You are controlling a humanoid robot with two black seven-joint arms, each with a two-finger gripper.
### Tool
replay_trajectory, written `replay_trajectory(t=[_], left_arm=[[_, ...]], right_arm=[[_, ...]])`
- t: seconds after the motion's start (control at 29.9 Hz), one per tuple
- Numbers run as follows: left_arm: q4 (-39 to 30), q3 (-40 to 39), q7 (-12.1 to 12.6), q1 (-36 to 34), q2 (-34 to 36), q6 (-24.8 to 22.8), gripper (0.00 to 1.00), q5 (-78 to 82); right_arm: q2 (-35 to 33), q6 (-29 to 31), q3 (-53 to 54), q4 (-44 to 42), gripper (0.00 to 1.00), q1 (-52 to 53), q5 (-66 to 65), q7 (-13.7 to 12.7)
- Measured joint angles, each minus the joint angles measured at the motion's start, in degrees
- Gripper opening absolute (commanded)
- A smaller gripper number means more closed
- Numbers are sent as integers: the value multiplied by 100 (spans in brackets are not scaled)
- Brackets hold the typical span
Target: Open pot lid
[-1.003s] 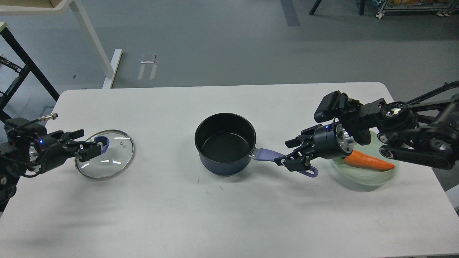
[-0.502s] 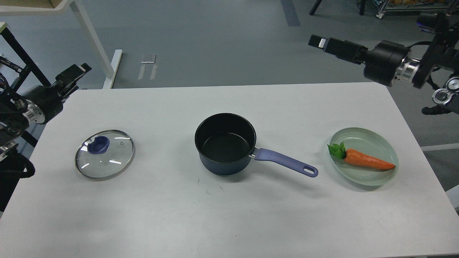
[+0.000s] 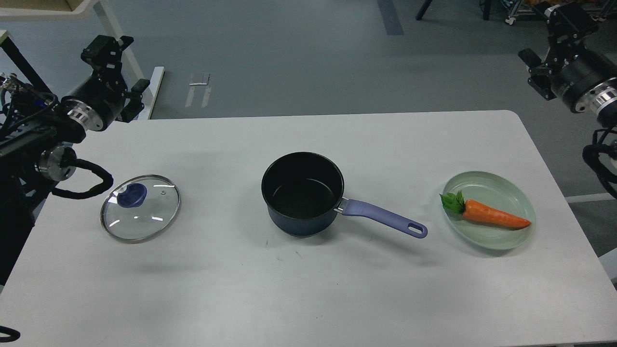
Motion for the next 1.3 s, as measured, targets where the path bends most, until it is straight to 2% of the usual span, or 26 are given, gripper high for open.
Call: replay_trajectory(t=[0.2, 0.4, 0.64, 0.74, 0.97, 1.3], left_arm=[[524, -442, 48, 0, -476, -30, 99, -474], [584, -515, 55, 0, -772, -60, 99, -748], [595, -549, 55, 0, -852, -67, 99, -1191], [595, -556, 55, 5, -853, -70, 99, -1391], [582, -552, 45, 78, -916, -34, 99, -1691], [572, -519, 33, 223, -949, -37, 99, -1698]], right_arm=[[295, 5, 399, -434, 99, -297, 1250, -8], [734, 10, 807, -662, 99, -572, 2018, -48], [1309, 42, 1814, -859, 99, -969, 2528, -110], [1587, 73, 2302, -974, 99, -1155, 2674, -239], [2015, 213, 3263, -1057, 100, -1590, 2734, -777], [2057, 586, 3146, -1034, 100, -1690, 2635, -841]])
